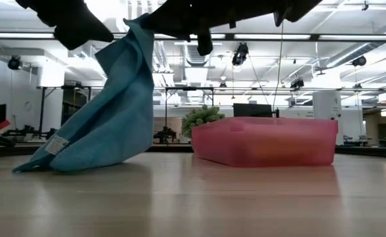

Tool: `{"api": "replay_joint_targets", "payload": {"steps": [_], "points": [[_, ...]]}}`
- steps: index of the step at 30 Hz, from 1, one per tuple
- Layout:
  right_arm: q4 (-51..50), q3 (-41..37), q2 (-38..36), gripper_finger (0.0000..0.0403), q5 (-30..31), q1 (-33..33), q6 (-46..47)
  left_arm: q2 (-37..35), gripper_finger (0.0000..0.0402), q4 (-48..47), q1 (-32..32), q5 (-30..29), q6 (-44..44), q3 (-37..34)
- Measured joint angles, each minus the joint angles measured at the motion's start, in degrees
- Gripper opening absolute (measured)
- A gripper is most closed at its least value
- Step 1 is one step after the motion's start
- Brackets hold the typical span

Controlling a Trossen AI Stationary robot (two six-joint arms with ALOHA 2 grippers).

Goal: Fold microfiber towels
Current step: Fold the blue towel

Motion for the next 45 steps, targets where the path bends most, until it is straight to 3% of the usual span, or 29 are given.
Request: {"api": "replay_joint_targets", "payload": {"steps": [9, 16, 25, 34, 45], "points": [[1.3, -0.9, 0.0, 0.0009, 1.5, -0.2, 2.4, 2.3, 0.0087, 6.7, 0.1, -9.8, 4.2, -0.9], [1.2, -0.8, 0.0, 0.0009, 1.5, -0.3, 2.7, 7.6, 0.0116, 18.7, 0.1, -10.8, 15.6, -3.6], [1.2, -0.6, 0.0, 0.0009, 1.5, -0.3, 2.8, 13.1, 0.0116, 20.4, 0.1, -10.8, 17.8, -2.9], [1.2, -0.6, 0.0, 0.0009, 1.5, -0.3, 2.7, 13.1, 0.0113, 25.6, 0.1, -10.9, 21.1, -2.9], [1.2, -0.6, 0.0, 0.0009, 1.4, -0.3, 2.7, 11.6, 0.0023, 25.5, 0.1, -10.9, 19.6, -2.9]]}}
